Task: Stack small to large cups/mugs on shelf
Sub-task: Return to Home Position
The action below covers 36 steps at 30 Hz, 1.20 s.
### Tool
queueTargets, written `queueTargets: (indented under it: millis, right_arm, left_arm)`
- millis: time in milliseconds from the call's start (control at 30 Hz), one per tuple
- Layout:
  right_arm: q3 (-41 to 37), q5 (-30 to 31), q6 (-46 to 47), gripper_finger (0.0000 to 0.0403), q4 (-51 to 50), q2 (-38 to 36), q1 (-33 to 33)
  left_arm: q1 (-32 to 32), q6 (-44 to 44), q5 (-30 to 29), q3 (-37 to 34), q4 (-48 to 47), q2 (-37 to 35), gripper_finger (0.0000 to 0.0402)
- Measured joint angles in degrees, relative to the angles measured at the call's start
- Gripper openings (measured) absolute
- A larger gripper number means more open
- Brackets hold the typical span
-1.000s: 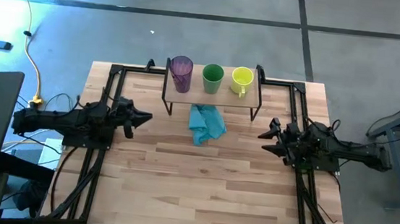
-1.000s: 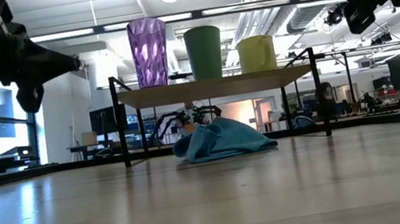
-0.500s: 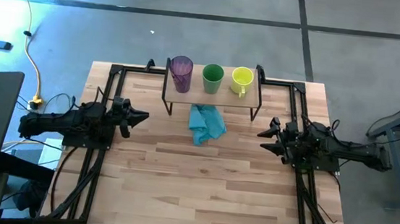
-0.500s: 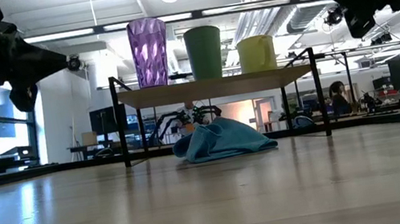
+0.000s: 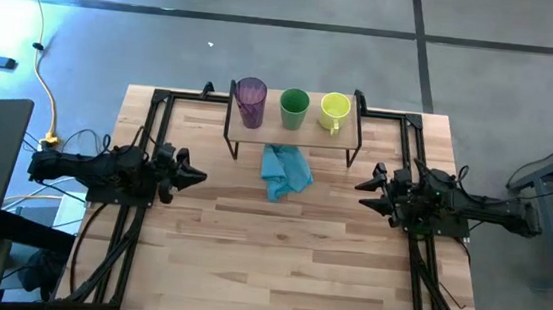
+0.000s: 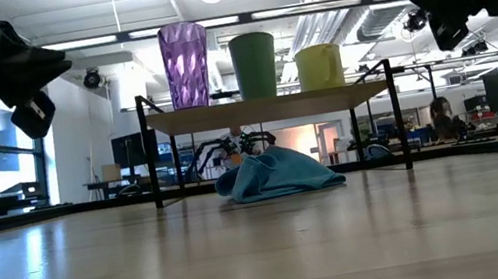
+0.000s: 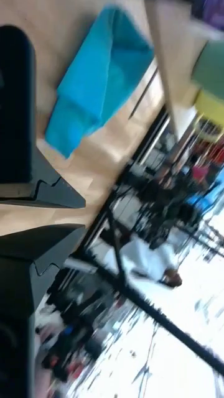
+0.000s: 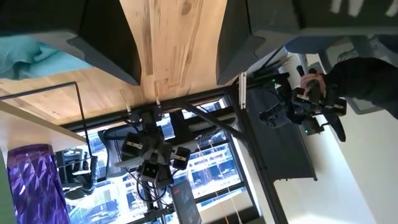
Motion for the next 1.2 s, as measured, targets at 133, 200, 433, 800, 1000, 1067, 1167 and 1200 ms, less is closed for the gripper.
queueTargets:
  millis: [133,200,433,800,1000,1067,1167,1200]
  right_arm:
    - [0.00,-0.01,0.00,0.0199,-1.06,0.00,-0.01]
    - [0.00,0.01,0.01,0.0199,-1.85,0.00,-0.01]
    - [0.05,0.42,-0.18,0.0199,-9.42,0.24,0.00]
    - [0.15,2.69,-2.03,0.0199,-10.06,1.29,-0.01]
    - [0.20,3.13,-3.63,0.0199,-10.27,1.29,0.00]
    - [0.20,3.16,-3.59,0.0199,-10.29,1.29,-0.01]
    - [0.22,3.17,-2.48,0.0199,-10.35,1.29,-0.01]
    - [0.22,3.18,-2.02,0.0199,-10.36,1.29,-0.01]
  left_arm:
    - [-0.01,-0.02,1.80,0.00,-0.36,0.00,0.0042]
    - [-0.03,0.35,2.51,0.00,-0.43,0.00,0.0042]
    - [-0.03,0.39,2.95,0.00,-0.65,2.65,0.0042]
    - [-0.04,3.78,4.34,0.00,-0.41,3.50,0.0042]
    - [-0.05,18.01,8.37,0.00,2.66,3.39,0.0042]
    - [-0.05,18.71,7.82,0.00,1.75,3.41,0.0042]
    - [-0.05,18.57,7.47,0.00,0.09,3.54,0.0042]
    - [-0.05,18.46,7.44,0.00,0.13,3.75,0.0042]
